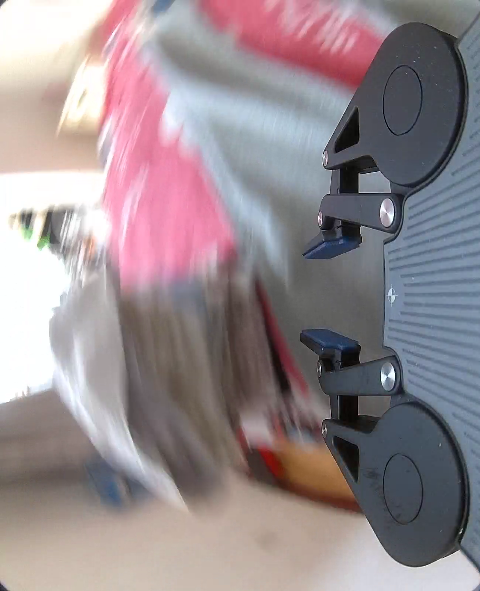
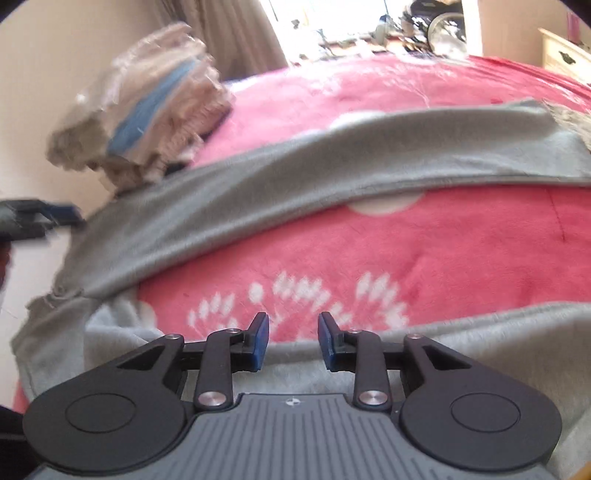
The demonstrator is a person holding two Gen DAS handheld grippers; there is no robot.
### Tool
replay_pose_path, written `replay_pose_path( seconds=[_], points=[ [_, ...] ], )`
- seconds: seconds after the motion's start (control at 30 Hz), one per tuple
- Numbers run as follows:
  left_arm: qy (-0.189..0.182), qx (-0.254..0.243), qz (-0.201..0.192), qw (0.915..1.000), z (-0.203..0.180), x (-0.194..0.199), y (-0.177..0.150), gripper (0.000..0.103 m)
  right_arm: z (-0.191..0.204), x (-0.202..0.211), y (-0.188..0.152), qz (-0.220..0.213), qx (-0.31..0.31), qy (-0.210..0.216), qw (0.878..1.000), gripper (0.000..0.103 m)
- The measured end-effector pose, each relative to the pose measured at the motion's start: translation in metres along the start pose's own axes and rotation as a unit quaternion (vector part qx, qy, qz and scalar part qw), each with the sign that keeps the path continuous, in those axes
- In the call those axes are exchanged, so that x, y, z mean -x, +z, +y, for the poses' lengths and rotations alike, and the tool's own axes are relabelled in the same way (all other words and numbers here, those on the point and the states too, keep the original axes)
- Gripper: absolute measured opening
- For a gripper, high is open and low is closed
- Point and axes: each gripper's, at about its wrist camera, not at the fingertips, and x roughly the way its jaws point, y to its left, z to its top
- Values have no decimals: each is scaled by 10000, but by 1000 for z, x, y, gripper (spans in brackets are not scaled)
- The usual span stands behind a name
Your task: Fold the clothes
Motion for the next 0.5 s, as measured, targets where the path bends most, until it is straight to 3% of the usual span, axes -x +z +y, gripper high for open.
replay_pose_path(
  seconds=[0.13, 0.2, 0.27, 0.4, 0.5],
  points=[
    [-952, -1017, 391, 9895, -62, -21, -12, 44, 19, -13, 7, 178, 890, 428, 9950, 42],
    [-1165, -1334, 522, 9828, -83, -35, -24, 44, 32, -23, 12, 396, 1359, 592, 9882, 45],
    [-1148, -1554, 561, 9795, -96, -48, -35, 44, 45, -34, 15, 625, 1722, 670, 9808, 46],
    [-752, -1761, 288, 9811, -103, -62, -46, 43, 59, -53, 17, 910, 2203, 685, 9688, 46],
    [-721, -1348, 179, 9881, -90, -67, -45, 34, 55, -70, 6, 1273, 2082, 482, 9686, 46]
  ],
)
